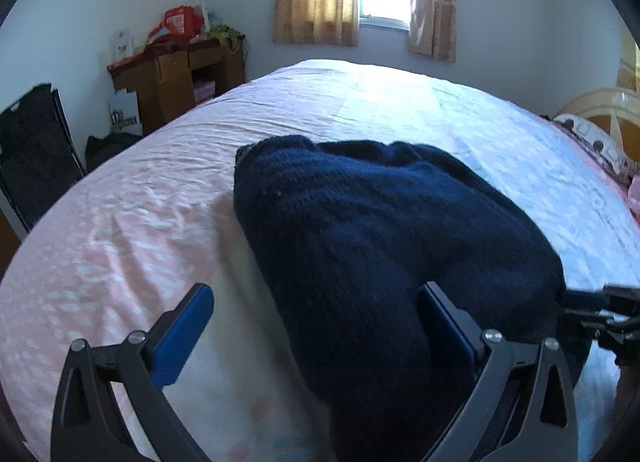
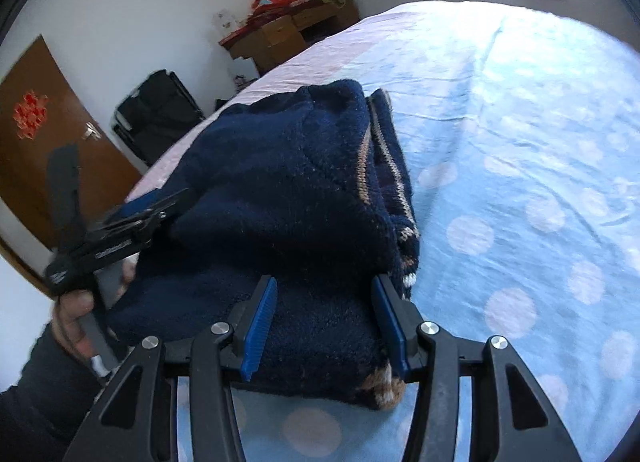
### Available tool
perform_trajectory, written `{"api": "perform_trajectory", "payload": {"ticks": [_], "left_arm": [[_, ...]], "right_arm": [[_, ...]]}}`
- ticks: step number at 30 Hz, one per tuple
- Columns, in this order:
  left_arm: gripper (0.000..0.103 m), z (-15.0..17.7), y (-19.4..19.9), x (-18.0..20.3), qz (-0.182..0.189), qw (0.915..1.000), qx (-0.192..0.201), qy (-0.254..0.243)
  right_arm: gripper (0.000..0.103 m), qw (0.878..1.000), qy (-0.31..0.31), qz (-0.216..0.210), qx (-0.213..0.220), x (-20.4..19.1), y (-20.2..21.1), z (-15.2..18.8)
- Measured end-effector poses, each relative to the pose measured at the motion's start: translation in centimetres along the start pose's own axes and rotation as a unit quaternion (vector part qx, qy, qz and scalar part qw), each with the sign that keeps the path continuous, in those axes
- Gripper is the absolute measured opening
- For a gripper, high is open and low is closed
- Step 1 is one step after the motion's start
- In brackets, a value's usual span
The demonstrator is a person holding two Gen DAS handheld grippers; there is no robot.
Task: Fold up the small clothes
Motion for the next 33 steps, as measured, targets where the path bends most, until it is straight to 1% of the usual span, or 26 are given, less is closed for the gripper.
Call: {"api": "perform_trajectory", "payload": {"ticks": [3,5,7,8,10,11,14,15,19,21,22,23,25,28,33], "left_arm": [[0.103,0.7,0.3,-0.1,-0.001,1.0,-0.003,0.003],[0.103,1.0,1.1,-0.2,-0.001,0.9999,-0.003,0.013],[0.103,1.3,2.2,0.1,-0.001,1.0,-0.003,0.004],[0.103,1.5,3.1,0.4,-0.002,1.0,-0.004,-0.007],[0.103,1.8,4.7,0.7,-0.002,0.9998,0.002,-0.017],[0.103,1.7,6.2,0.8,0.0,0.9997,0.013,-0.02],[0.103,1.2,9.5,0.9,0.009,0.9987,0.045,-0.02],[0.103,1.1,10.2,1.0,0.012,0.9983,0.052,-0.021],[0.103,0.8,13.8,1.2,0.019,0.9954,0.09,-0.024],[0.103,0.7,14.8,1.1,0.026,0.9941,0.104,-0.019],[0.103,0.6,15.3,1.1,0.027,0.9935,0.11,-0.015],[0.103,0.5,15.6,1.1,0.028,0.9932,0.113,-0.012],[0.103,0.3,16.1,1.0,0.034,0.9922,0.12,-0.006],[0.103,0.0,16.9,1.1,0.042,0.9905,0.131,-0.001],[0.103,0.0,17.6,1.5,0.044,0.989,0.141,-0.006]], "right_arm": [[0.051,0.999,0.021,0.024,-0.001,-0.4,-0.2,0.7],[0.051,0.999,0.022,0.027,0.003,-0.4,-0.2,0.9],[0.051,0.999,0.01,0.032,0.013,-0.5,0.8,0.8],[0.053,0.999,0.007,0.037,0.018,-0.6,1.5,0.9],[0.055,0.997,0.01,0.07,0.02,-1.2,3.0,0.9],[0.055,0.996,0.017,0.08,0.026,-1.7,3.9,0.9],[0.056,0.992,0.047,0.094,0.063,-4.0,6.9,0.4],[0.056,0.991,0.053,0.101,0.072,-4.6,7.7,0.4],[0.056,0.981,0.075,0.122,0.131,-7.5,11.6,0.1],[0.056,0.975,0.088,0.135,0.152,-8.7,13.3,0.2],[0.058,0.972,0.095,0.145,0.162,-9.2,14.1,0.3],[0.064,0.966,0.102,0.161,0.173,-9.8,15.0,0.3],[0.072,0.961,0.107,0.174,0.187,-10.7,16.0,0.5],[0.072,0.958,0.106,0.173,0.201,-11.4,17.5,1.0],[0.072,0.959,0.1,0.172,0.204,-11.4,18.3,1.5]]}}
Point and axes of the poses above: each gripper's, at about its wrist camera, not at the fingertips, and y roughly against the way its jaws point, x to its right, z to its underside, the point moved 3 cm from there along -y, roughly the way its jaws point, and after that the axes turned 2 degrees about y, right-handed, at the moved point
